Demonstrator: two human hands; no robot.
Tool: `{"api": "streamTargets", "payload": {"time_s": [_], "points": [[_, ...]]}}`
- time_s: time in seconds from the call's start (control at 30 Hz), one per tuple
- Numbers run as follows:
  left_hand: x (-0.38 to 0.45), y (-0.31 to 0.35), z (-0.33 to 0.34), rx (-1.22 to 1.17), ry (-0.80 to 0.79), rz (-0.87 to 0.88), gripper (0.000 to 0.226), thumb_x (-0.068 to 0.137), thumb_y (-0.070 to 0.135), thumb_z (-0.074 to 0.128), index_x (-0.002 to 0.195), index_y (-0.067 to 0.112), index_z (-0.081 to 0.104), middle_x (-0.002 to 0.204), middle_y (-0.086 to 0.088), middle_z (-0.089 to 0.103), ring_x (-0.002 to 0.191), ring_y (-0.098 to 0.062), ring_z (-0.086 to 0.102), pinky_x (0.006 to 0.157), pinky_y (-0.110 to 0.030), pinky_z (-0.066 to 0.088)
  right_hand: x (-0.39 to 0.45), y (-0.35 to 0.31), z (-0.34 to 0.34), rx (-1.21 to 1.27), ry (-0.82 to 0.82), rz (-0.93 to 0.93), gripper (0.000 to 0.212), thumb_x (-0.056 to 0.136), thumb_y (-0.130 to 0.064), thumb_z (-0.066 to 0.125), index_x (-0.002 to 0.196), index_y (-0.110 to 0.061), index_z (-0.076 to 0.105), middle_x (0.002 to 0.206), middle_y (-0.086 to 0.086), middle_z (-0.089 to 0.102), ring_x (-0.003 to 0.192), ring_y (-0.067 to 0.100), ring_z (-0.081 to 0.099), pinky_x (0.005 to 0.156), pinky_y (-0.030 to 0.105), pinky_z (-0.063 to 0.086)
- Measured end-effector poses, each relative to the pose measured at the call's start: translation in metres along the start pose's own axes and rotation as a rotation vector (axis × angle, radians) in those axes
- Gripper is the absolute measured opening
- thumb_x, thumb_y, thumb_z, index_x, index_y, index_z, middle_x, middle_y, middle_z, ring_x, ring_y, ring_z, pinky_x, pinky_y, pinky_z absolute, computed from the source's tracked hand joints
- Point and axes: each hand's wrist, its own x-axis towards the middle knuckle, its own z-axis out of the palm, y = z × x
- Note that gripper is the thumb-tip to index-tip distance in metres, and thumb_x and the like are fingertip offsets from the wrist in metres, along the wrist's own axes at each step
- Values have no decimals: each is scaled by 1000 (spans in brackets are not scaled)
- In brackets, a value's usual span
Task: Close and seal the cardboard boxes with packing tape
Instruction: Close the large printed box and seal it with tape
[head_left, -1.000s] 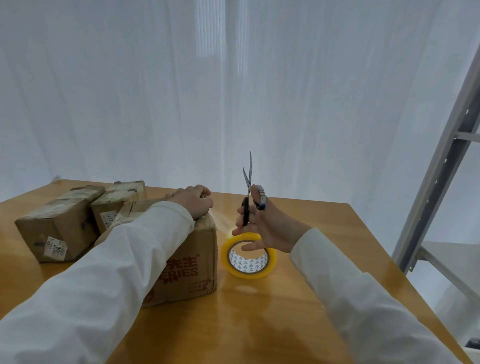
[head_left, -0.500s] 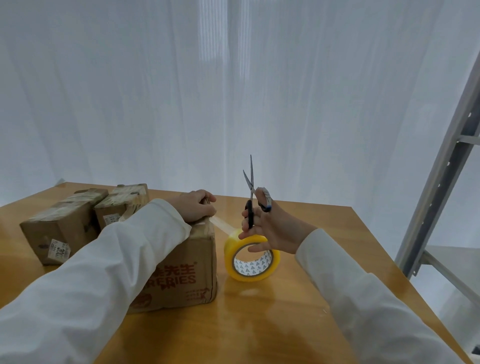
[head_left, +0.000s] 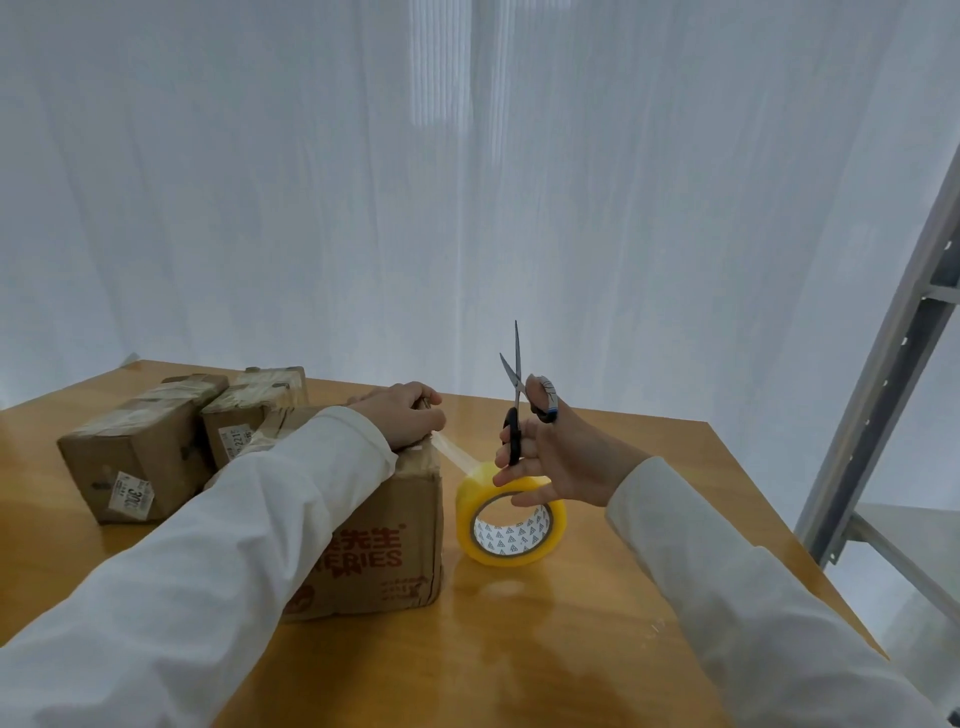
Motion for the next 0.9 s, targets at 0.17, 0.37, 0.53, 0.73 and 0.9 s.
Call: {"api": "streamTargets", "payload": {"time_s": [0.17, 0.37, 0.53, 0.73, 0.9], "points": [[-2, 2, 0, -17, -3, -9, 60, 71, 54, 34, 127, 36, 46, 122, 9, 55, 118, -19, 47, 104, -38, 36, -4, 2, -12, -6, 24, 28, 68, 83, -76, 29, 96, -14, 53, 83, 3, 62, 83, 22, 64, 77, 37, 54], [-2, 7, -3, -46, -7, -59, 48, 90, 40, 26, 132, 26, 46, 138, 0, 47, 127, -25, 40, 109, -41, 28, -8, 6, -18, -23, 6, 52, 75, 73, -82, 38, 96, -13, 53, 79, 3, 63, 75, 21, 65, 77, 38, 53], [-6, 12, -6, -49, -9, -25, 44, 103, 24, 18, 140, 24, 41, 147, -2, 38, 135, -23, 33, 113, -37, 23, -19, 12, -9, -141, -166, 122, 77, 63, -80, 35, 96, -13, 53, 79, 3, 65, 72, 20, 66, 74, 38, 55], [-4, 9, -4, -114, 0, -42, 43, 101, 28, 20, 136, 29, 46, 143, -2, 43, 131, -22, 38, 112, -38, 25, -29, 34, 6, -157, -436, 237, 102, 32, -92, 61, 98, -13, 52, 89, 4, 68, 76, 21, 68, 76, 42, 55], [-7, 14, -3, -80, 1, -35, 43, 103, 22, 19, 139, 23, 42, 142, -3, 43, 128, -23, 40, 110, -35, 29, -35, 49, 9, 61, -591, 257, 96, 46, -84, 67, 105, -10, 51, 94, 6, 66, 81, 22, 67, 82, 44, 53]]}}
